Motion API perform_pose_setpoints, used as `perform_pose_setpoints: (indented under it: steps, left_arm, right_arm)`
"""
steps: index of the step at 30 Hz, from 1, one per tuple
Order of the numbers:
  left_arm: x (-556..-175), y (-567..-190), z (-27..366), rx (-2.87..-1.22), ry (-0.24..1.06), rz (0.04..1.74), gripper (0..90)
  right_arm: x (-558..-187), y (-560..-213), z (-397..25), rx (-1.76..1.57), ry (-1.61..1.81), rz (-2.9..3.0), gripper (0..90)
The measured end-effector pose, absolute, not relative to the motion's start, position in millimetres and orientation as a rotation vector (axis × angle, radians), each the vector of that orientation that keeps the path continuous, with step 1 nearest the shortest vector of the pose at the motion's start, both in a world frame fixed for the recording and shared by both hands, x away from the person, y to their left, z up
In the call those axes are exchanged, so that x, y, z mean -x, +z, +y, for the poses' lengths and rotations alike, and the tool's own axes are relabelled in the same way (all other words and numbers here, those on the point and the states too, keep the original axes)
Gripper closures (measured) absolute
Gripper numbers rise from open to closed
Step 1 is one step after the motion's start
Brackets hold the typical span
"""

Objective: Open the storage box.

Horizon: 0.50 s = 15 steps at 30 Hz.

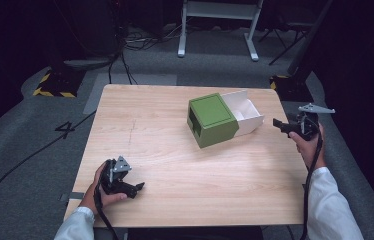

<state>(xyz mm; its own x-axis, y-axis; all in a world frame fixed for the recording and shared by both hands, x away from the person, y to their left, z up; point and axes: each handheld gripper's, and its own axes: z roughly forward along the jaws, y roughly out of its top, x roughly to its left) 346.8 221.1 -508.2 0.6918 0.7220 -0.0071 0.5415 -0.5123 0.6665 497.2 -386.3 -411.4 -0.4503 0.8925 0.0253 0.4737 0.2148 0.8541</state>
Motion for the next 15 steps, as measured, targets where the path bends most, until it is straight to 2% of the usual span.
perform_pose_setpoints:
  steps: [15]
  left_arm:
    - [-346,-508,221,-2.243,0.358,0.970,0.5]
  right_arm:
    - [-438,-416,-367,-1.019,1.196,2.195,20.9]
